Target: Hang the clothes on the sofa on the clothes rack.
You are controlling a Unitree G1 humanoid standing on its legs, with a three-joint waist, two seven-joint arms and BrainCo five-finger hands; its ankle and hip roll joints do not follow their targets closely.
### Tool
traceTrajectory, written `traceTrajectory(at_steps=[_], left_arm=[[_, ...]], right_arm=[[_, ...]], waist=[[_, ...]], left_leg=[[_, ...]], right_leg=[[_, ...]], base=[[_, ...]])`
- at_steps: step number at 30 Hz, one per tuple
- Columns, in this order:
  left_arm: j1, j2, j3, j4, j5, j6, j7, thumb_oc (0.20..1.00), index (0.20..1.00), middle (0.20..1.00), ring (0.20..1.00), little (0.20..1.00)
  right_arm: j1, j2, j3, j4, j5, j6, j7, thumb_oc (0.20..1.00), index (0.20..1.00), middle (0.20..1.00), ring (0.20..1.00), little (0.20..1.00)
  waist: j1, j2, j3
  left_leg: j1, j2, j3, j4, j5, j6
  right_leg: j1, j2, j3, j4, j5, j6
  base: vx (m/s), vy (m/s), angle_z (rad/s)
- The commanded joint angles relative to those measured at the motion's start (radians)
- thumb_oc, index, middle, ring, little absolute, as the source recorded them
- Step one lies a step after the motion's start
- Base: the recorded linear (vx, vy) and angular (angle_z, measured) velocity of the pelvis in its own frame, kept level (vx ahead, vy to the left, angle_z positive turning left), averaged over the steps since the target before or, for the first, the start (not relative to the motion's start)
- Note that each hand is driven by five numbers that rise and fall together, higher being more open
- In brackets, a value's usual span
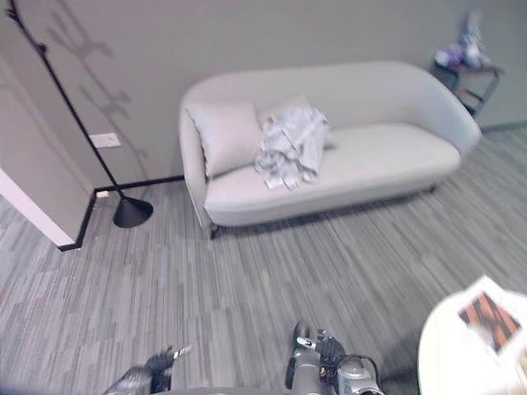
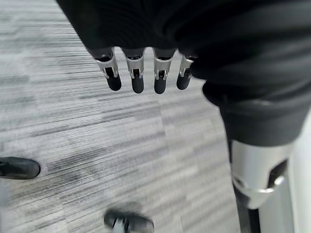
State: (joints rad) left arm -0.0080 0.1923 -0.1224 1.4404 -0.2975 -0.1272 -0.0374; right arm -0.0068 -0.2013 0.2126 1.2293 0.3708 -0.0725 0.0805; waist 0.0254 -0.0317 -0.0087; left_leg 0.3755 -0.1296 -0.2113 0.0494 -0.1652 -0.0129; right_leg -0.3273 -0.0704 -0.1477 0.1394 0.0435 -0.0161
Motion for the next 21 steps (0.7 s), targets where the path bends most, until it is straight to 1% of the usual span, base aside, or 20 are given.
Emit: traceTrajectory(at_steps=[1, 2, 3, 4, 5, 6, 7, 9, 10, 11, 12, 13, 14, 15, 16, 17, 18, 19, 20, 21], left_arm=[[-0.024, -0.022, -0.014, 0.061, 0.105, 0.006, -0.035, 1.000, 1.000, 1.000, 1.000, 1.000], [-0.017, -0.031, -0.009, 0.073, 0.105, 0.005, -0.036, 1.000, 1.000, 1.000, 1.000, 1.000], [-0.017, -0.031, -0.009, 0.073, 0.105, 0.005, -0.036, 1.000, 1.000, 1.000, 1.000, 1.000], [-0.013, -0.035, -0.010, 0.068, 0.097, 0.011, -0.037, 1.000, 1.000, 1.000, 1.000, 1.000], [-0.012, -0.036, -0.010, 0.068, 0.097, 0.011, -0.037, 1.000, 1.000, 1.000, 1.000, 1.000], [-0.013, -0.041, -0.016, 0.060, 0.092, 0.010, -0.032, 1.000, 1.000, 1.000, 1.000, 1.000], [-0.013, -0.041, -0.016, 0.060, 0.092, 0.010, -0.032, 1.000, 1.000, 1.000, 1.000, 1.000], [-0.021, -0.040, -0.027, 0.042, 0.074, 0.007, -0.022, 1.000, 1.000, 1.000, 1.000, 1.000], [-0.024, -0.039, -0.032, 0.031, 0.065, 0.005, -0.017, 1.000, 1.000, 1.000, 1.000, 1.000], [-0.024, -0.037, -0.038, 0.019, 0.057, 0.005, -0.013, 1.000, 1.000, 1.000, 1.000, 1.000], [-0.037, -0.026, -0.043, -0.011, 0.038, 0.004, -0.006, 1.000, 1.000, 1.000, 1.000, 1.000], [-0.041, -0.022, -0.048, -0.023, 0.040, 0.002, 0.004, 1.000, 1.000, 1.000, 1.000, 1.000], [-0.051, -0.022, -0.061, -0.038, 0.038, 0.001, 0.005, 1.000, 1.000, 1.000, 1.000, 1.000], [-0.062, -0.022, -0.074, -0.048, 0.034, -0.002, 0.005, 1.000, 1.000, 1.000, 1.000, 1.000], [-0.071, -0.027, -0.084, -0.056, 0.029, -0.006, 0.007, 1.000, 1.000, 1.000, 1.000, 1.000], [-0.071, -0.026, -0.084, -0.056, 0.029, -0.006, 0.007, 1.000, 1.000, 1.000, 1.000, 1.000], [-0.072, -0.036, -0.096, -0.063, 0.013, -0.006, 0.010, 1.000, 1.000, 1.000, 1.000, 1.000], [-0.072, -0.035, -0.096, -0.063, 0.013, -0.006, 0.010, 1.000, 1.000, 1.000, 1.000, 1.000], [-0.073, -0.047, -0.108, -0.067, 0.005, -0.006, 0.007, 1.000, 1.000, 1.000, 1.000, 1.000], [-0.073, -0.043, -0.103, -0.070, 0.007, -0.002, 0.003, 1.000, 1.000, 1.000, 1.000, 1.000]], right_arm=[[-0.034, 0.011, -0.021, 0.116, 0.017, 0.040, 0.029, 1.000, 1.000, 1.000, 1.000, 1.000], [-0.023, 0.008, -0.024, 0.126, 0.013, 0.039, 0.028, 1.000, 1.000, 1.000, 1.000, 1.000], [-0.023, 0.008, -0.024, 0.126, 0.013, 0.039, 0.028, 1.000, 1.000, 1.000, 1.000, 1.000], [-0.014, -0.004, -0.034, 0.135, 0.013, 0.045, 0.031, 1.000, 1.000, 1.000, 1.000, 1.000], [-0.014, -0.005, -0.034, 0.135, 0.013, 0.045, 0.031, 1.000, 1.000, 1.000, 1.000, 1.000], [-0.012, -0.013, -0.027, 0.142, 0.003, 0.044, 0.029, 1.000, 1.000, 1.000, 1.000, 1.000], [-0.012, -0.012, -0.027, 0.142, 0.003, 0.044, 0.029, 1.000, 1.000, 1.000, 1.000, 1.000], [-0.017, -0.019, -0.014, 0.136, -0.004, 0.039, 0.021, 1.000, 1.000, 1.000, 1.000, 1.000], [-0.017, -0.023, -0.013, 0.129, -0.004, 0.035, 0.017, 1.000, 1.000, 1.000, 1.000, 1.000], [-0.018, -0.028, -0.009, 0.120, -0.005, 0.032, 0.012, 1.000, 1.000, 1.000, 1.000, 1.000], [-0.033, -0.041, 0.000, 0.100, -0.016, 0.027, -0.002, 1.000, 1.000, 1.000, 1.000, 1.000], [-0.044, -0.047, 0.005, 0.096, -0.020, 0.027, -0.008, 1.000, 1.000, 1.000, 1.000, 1.000], [-0.061, -0.054, 0.002, 0.097, -0.021, 0.027, -0.022, 1.000, 1.000, 1.000, 1.000, 1.000], [-0.072, -0.061, 0.001, 0.100, -0.019, 0.025, -0.031, 1.000, 1.000, 1.000, 1.000, 1.000], [-0.079, -0.064, -0.002, 0.101, -0.018, 0.024, -0.041, 1.000, 1.000, 1.000, 1.000, 1.000], [-0.079, -0.064, -0.002, 0.101, -0.018, 0.024, -0.041, 1.000, 1.000, 1.000, 1.000, 1.000], [-0.083, -0.062, -0.007, 0.101, -0.010, 0.016, -0.057, 1.000, 1.000, 1.000, 1.000, 1.000], [-0.083, -0.062, -0.007, 0.101, -0.010, 0.016, -0.057, 1.000, 1.000, 1.000, 1.000, 1.000], [-0.076, -0.065, 0.009, 0.094, -0.021, 0.019, -0.056, 1.000, 1.000, 1.000, 1.000, 1.000], [-0.075, -0.069, 0.017, 0.086, -0.051, 0.025, -0.065, 1.000, 1.000, 1.000, 1.000, 1.000]], waist=[[-0.022, 0.017, 0.091], [-0.034, 0.013, 0.085], [-0.034, 0.014, 0.085], [-0.044, 0.024, 0.075], [-0.045, 0.027, 0.075], [-0.042, 0.045, 0.073], [-0.044, 0.041, 0.072], [-0.035, 0.049, 0.070], [-0.030, 0.050, 0.075], [-0.027, 0.041, 0.075], [-0.010, 0.014, 0.093], [-0.002, -0.011, 0.104], [0.017, -0.025, 0.121], [0.026, -0.039, 0.125], [0.038, -0.037, 0.133], [0.038, -0.039, 0.131], [0.058, -0.031, 0.126], [0.058, -0.033, 0.124], [0.063, -0.015, 0.114], [0.068, -0.004, 0.111]], left_leg=[[-0.043, 0.050, -0.017, -0.137, 0.002, 0.036], [-0.026, 0.059, -0.032, -0.137, -0.011, 0.036], [-0.026, 0.060, -0.032, -0.137, -0.011, 0.036], [0.006, 0.095, -0.041, -0.137, -0.001, 0.025], [0.007, 0.098, -0.042, -0.137, -0.003, 0.025], [0.009, 0.137, -0.045, -0.073, 0.046, 0.004], [0.005, 0.134, -0.047, -0.072, 0.048, 0.005], [-0.050, 0.151, -0.043, 0.059, 0.170, -0.038], [-0.087, 0.159, -0.027, 0.141, 0.235, -0.070], [-0.128, 0.160, 0.000, 0.222, 0.294, -0.083], [-0.248, 0.177, 0.085, 0.447, 0.384, -0.091], [-0.301, 0.204, 0.150, 0.530, 0.381, -0.061], [-0.377, 0.225, 0.217, 0.577, 0.329, -0.030], [-0.436, 0.227, 0.266, 0.566, 0.294, -0.012], [-0.485, 0.228, 0.300, 0.534, 0.247, -0.007], [-0.486, 0.226, 0.301, 0.531, 0.249, -0.006], [-0.546, 0.179, 0.322, 0.314, 0.233, 0.002], [-0.545, 0.177, 0.323, 0.308, 0.237, 0.002], [-0.529, 0.178, 0.339, 0.121, 0.265, -0.007], [-0.494, 0.178, 0.345, 0.027, 0.273, -0.012]], right_leg=[[0.078, -0.047, 0.070, -0.227, 0.185, 0.177], [0.099, -0.047, 0.088, -0.226, 0.224, 0.169], [0.100, -0.047, 0.088, -0.226, 0.224, 0.169], [0.098, -0.025, 0.104, -0.177, 0.220, 0.155], [0.099, -0.023, 0.102, -0.176, 0.218, 0.155], [0.099, 0.008, 0.099, -0.114, 0.191, 0.135], [0.097, 0.003, 0.100, -0.114, 0.192, 0.136], [0.134, 0.012, 0.067, -0.088, 0.152, 0.116], [0.165, 0.014, 0.053, -0.089, 0.133, 0.107], [0.199, 0.015, 0.045, -0.094, 0.115, 0.093], [0.266, 0.011, 0.032, -0.112, 0.080, 0.058], [0.297, 0.003, 0.027, -0.125, 0.062, 0.040], [0.332, -0.001, 0.030, -0.138, 0.047, 0.030], [0.357, -0.013, 0.033, -0.150, 0.036, 0.031], [0.385, -0.011, 0.043, -0.161, 0.027, 0.035], [0.383, -0.013, 0.043, -0.161, 0.027, 0.035], [0.418, -0.006, 0.061, -0.170, 0.007, 0.046], [0.416, -0.008, 0.061, -0.170, 0.008, 0.046], [0.439, 0.002, 0.055, -0.177, -0.009, 0.056], [0.443, 0.012, 0.054, -0.167, -0.013, 0.053]], base=[[0.54, -0.191, 1.55], [0.38, -0.140, 1.11], [0.51, -0.204, 0.56], [0.31, -0.131, -0.02], [0.60, -0.273, -0.07], [0.29, -0.144, 0.02], [0.42, -0.204, 0.33], [0.30, -0.149, 0.18], [0.35, -0.184, 0.26], [0.45, -0.310, 0.60], [0.46, -0.381, 0.50], [0.44, -0.407, 0.57], [0.31, -0.266, 0.31], [0.30, -0.142, 0.30], [0.20, -0.045, -0.04], [0.34, 0.058, -0.04], [0.23, 0.056, -0.15], [0.36, 0.111, -0.16], [0.21, 0.074, -0.33], [0.35, 0.106, -0.48]])
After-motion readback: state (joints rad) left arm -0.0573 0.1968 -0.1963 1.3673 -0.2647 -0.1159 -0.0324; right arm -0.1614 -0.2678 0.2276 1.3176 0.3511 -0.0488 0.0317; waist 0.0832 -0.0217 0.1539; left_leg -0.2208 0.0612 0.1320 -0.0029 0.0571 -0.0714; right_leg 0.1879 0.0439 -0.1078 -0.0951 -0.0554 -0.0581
